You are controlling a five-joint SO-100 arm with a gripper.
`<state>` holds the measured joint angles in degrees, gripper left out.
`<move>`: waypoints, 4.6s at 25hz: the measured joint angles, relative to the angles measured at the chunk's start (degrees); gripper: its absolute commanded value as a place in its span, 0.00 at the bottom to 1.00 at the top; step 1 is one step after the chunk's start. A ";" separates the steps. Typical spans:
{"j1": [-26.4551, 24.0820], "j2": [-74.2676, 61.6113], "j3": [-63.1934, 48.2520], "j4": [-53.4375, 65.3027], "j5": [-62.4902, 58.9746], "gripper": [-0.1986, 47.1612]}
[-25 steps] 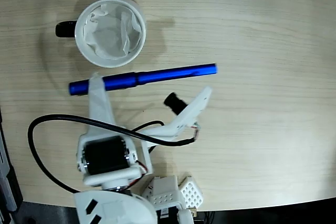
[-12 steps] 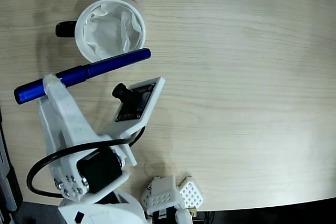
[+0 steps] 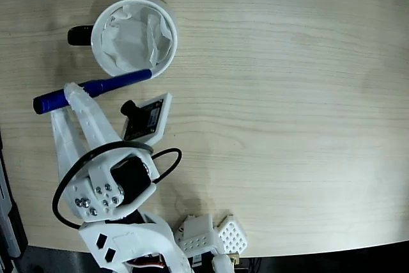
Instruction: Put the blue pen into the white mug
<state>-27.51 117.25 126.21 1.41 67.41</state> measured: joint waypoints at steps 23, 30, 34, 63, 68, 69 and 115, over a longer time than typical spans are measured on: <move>-2.20 0.18 5.10 -14.06 -10.63 0.36; -2.90 0.26 7.29 -14.33 -12.83 0.36; -2.55 2.02 11.25 -14.33 -15.38 0.00; 29.09 61.70 43.95 50.01 -73.65 0.00; 29.44 70.49 45.00 59.77 -72.25 0.00; 29.44 71.72 45.00 62.05 -71.98 0.00; 29.88 71.98 45.00 67.06 -69.96 0.00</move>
<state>2.37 189.23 171.21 68.47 -2.55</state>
